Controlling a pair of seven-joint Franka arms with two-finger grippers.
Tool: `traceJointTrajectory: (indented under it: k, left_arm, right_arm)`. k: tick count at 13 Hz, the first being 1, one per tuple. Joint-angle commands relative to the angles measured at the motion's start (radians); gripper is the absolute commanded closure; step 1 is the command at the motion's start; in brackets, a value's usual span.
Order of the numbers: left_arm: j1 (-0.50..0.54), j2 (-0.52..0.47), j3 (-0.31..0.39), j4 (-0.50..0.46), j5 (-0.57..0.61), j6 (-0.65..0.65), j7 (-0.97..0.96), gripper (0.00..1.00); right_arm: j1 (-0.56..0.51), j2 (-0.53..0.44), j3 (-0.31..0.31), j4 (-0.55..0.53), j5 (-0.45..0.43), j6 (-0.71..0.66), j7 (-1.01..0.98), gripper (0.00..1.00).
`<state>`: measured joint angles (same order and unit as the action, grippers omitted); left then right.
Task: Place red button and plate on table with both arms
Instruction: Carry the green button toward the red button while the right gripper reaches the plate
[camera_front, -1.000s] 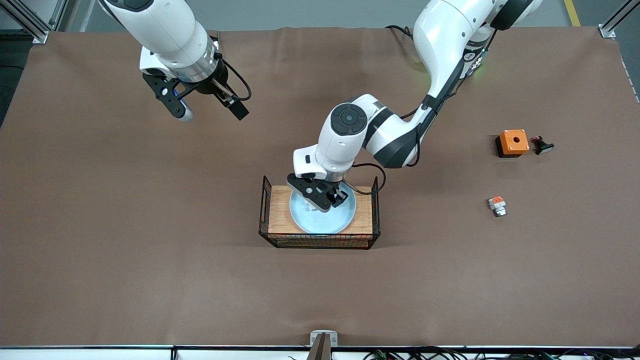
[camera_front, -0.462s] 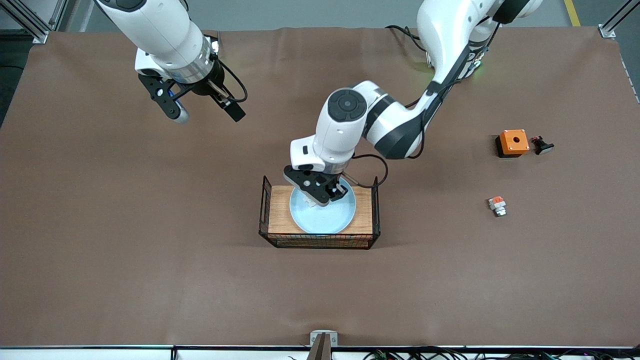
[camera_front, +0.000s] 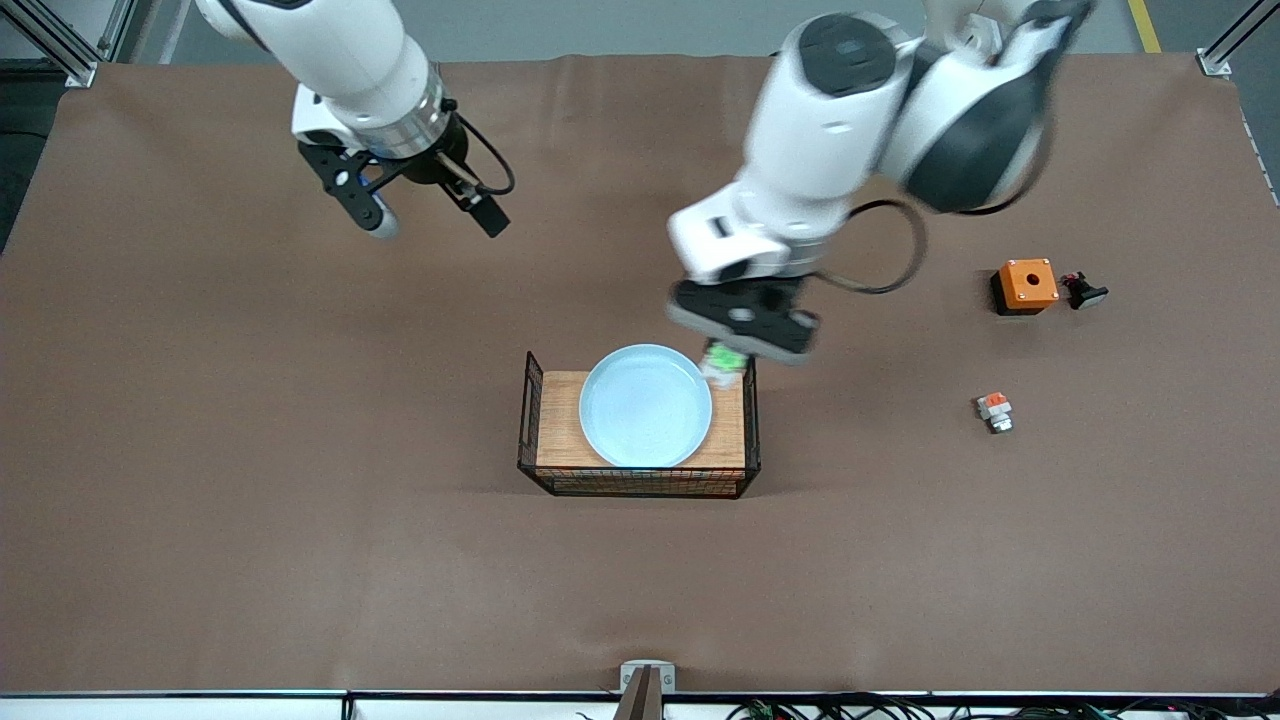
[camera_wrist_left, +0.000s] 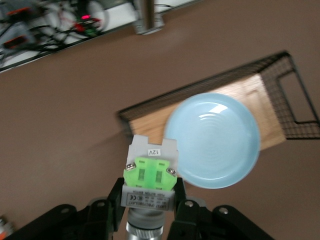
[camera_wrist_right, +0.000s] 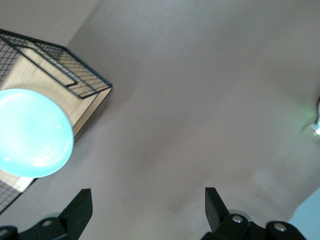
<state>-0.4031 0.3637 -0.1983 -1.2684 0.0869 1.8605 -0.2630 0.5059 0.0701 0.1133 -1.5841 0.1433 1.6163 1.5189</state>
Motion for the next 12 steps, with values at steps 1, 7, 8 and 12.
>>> traceJointTrajectory:
  k: [1,7,8,12]
  left_arm:
    - [0.142,-0.058,-0.010,-0.043,-0.035,-0.056,-0.012,1.00]
    - [0.430,-0.066,-0.009,-0.186,-0.056,-0.149,0.004,1.00]
    - [0.482,-0.052,-0.009,-0.203,-0.055,-0.143,0.004,1.00]
    - [0.631,-0.020,-0.007,-0.397,-0.042,0.059,0.013,1.00]
  right_arm:
    - [0.078,0.051,-0.001,0.007,0.004,0.083,0.160,0.01]
    - [0.151,0.233,-0.003,0.091,-0.047,0.278,0.581,0.01]
    - [0.151,0.275,-0.003,0.136,-0.048,0.278,0.604,0.01]
    - [0.157,0.387,-0.003,0.248,-0.089,0.278,0.638,0.01]
